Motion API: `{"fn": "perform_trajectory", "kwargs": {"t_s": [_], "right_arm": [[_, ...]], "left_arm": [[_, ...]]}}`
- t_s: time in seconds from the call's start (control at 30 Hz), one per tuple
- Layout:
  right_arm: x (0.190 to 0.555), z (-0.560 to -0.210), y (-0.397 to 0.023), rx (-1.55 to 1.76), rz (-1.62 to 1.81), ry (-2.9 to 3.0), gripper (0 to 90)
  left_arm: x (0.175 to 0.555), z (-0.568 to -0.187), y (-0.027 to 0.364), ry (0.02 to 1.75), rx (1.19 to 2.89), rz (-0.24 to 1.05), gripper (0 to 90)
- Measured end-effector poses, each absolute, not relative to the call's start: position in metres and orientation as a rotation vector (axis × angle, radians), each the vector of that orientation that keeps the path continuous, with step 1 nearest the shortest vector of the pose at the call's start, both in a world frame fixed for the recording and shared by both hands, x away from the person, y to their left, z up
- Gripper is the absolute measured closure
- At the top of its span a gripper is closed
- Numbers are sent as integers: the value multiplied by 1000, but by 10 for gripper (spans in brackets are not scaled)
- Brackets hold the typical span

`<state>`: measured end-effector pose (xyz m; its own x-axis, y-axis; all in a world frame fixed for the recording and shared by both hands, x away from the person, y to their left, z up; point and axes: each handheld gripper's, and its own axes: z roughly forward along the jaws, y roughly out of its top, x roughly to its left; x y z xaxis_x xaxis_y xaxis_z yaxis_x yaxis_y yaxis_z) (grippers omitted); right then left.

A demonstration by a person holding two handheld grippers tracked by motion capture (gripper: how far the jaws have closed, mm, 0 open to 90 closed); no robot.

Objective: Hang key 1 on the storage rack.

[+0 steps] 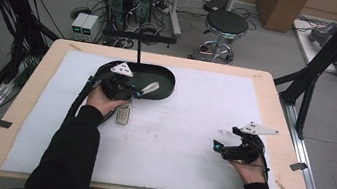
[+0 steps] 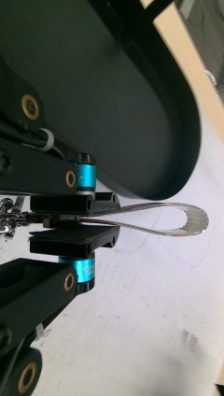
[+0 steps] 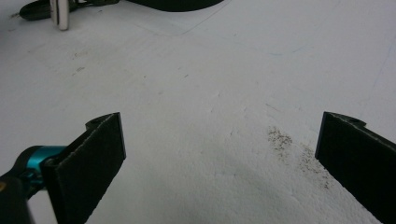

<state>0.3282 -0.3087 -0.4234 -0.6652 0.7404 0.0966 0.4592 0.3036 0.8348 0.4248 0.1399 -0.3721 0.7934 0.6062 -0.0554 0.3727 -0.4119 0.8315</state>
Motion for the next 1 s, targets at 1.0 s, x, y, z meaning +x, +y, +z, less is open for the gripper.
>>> {"fn": "perform_trajectory", "kwargs": {"t_s": [1.0], "right_arm": [[325,-424,-307,1051,1293,2263,8]], "left_arm": [[451,-312,137,684,1954,383,820]]}}
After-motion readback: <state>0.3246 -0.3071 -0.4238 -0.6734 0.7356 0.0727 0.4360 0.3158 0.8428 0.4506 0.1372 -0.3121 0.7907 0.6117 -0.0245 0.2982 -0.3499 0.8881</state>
